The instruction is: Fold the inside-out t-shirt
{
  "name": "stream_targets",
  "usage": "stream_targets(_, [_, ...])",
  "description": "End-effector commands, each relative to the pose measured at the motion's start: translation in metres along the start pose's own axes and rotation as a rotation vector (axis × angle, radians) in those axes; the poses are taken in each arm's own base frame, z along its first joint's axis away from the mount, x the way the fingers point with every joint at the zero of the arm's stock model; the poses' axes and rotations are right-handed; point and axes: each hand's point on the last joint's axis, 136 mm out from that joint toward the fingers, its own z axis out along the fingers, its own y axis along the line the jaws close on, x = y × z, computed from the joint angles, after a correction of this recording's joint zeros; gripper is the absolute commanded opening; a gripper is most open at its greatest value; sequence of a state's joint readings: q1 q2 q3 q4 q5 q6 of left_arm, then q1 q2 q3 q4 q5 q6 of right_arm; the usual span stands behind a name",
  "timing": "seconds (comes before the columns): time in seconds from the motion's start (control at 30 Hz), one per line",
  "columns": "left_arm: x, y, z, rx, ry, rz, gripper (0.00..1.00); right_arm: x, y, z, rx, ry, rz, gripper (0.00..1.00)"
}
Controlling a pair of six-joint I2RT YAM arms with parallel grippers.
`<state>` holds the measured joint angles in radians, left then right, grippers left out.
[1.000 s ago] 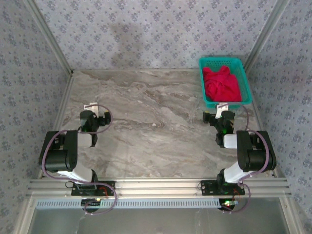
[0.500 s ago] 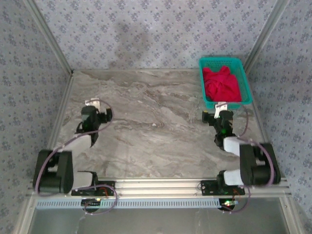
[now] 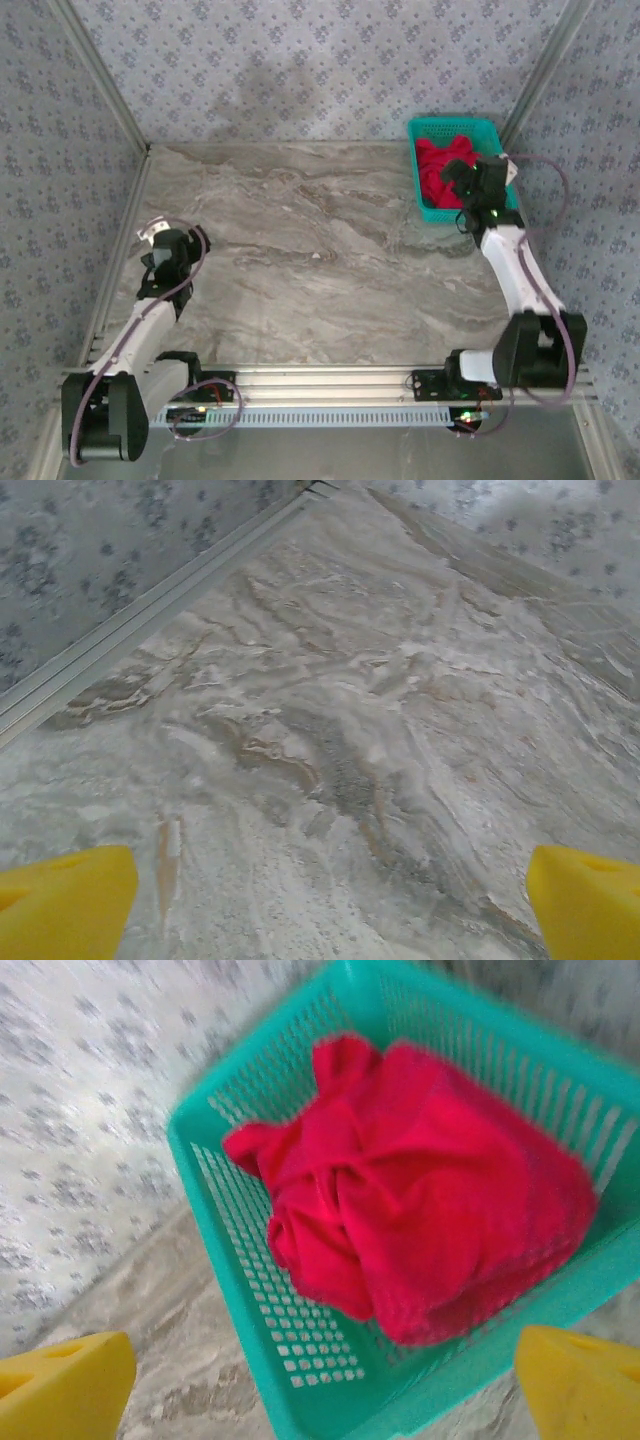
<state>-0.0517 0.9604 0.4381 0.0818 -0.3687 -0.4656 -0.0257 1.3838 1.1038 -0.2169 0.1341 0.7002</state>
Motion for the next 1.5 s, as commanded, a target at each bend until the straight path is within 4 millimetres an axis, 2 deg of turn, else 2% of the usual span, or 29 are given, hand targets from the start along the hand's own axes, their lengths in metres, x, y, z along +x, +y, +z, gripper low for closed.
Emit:
stream_targets(0.0, [-0.007, 0.002, -0.002, -0.004, -0.036, -0.072, 1.00, 0.015, 0.011, 0.026, 0.035, 0.140, 0.135, 0.92])
stream_targets(0.07, [-0.006, 0.000, 0.001, 0.003, -0.024, -0.067, 1.00, 0.018, 0.010, 0.045, 0.076, 0.165, 0.172, 0.84])
stream_targets(0.17, [-0.003, -0.005, 0.004, 0.021, -0.002, -0.062, 1.00, 0.021, 0.000, 0.069, 0.161, 0.164, 0.229, 0.82])
stream_targets(0.27, [-0.002, -0.010, 0.005, 0.037, 0.011, -0.057, 1.00, 0.027, -0.007, 0.090, 0.213, 0.163, 0.283, 0.81])
stream_targets(0.57, [-0.002, -0.012, 0.006, 0.050, 0.016, -0.061, 1.00, 0.049, -0.008, 0.150, 0.329, 0.206, 0.305, 0.83])
stream_targets(0.63, [-0.002, -0.012, 0.007, 0.049, 0.017, -0.060, 1.00, 0.054, -0.008, 0.162, 0.343, 0.218, 0.308, 0.81])
stream_targets(0.7, [-0.002, -0.012, 0.007, 0.048, 0.019, -0.059, 1.00, 0.056, -0.007, 0.170, 0.344, 0.227, 0.308, 0.72])
stream_targets(0.8, [-0.002, -0.012, 0.008, 0.045, 0.023, -0.057, 1.00, 0.054, -0.002, 0.172, 0.333, 0.224, 0.305, 0.47])
stream_targets(0.9, [-0.002, -0.013, 0.008, 0.045, 0.025, -0.057, 1.00, 0.042, 0.004, 0.159, 0.319, 0.203, 0.295, 0.23])
stream_targets(0.93, [-0.001, -0.013, 0.009, 0.045, 0.027, -0.058, 1.00, 0.034, 0.007, 0.152, 0.306, 0.184, 0.291, 0.11])
stream_targets(1.0, [-0.001, -0.013, 0.009, 0.046, 0.030, -0.061, 1.00, 0.017, 0.015, 0.135, 0.277, 0.146, 0.287, 0.02])
stream_targets(1.1, [0.002, -0.014, 0.011, 0.051, 0.040, -0.066, 1.00, -0.013, 0.034, 0.103, 0.211, 0.082, 0.272, 0.00])
stream_targets(1.27, [0.008, -0.016, 0.016, 0.058, 0.062, -0.074, 1.00, -0.064, 0.067, 0.037, 0.091, -0.049, 0.239, 0.00])
stream_targets(1.37, [0.012, -0.022, 0.019, 0.082, 0.081, -0.075, 1.00, -0.092, 0.085, -0.006, 0.020, -0.141, 0.224, 0.00])
stream_targets(1.47, [0.014, -0.027, 0.021, 0.105, 0.096, -0.075, 1.00, -0.126, 0.110, -0.063, -0.082, -0.267, 0.206, 0.00])
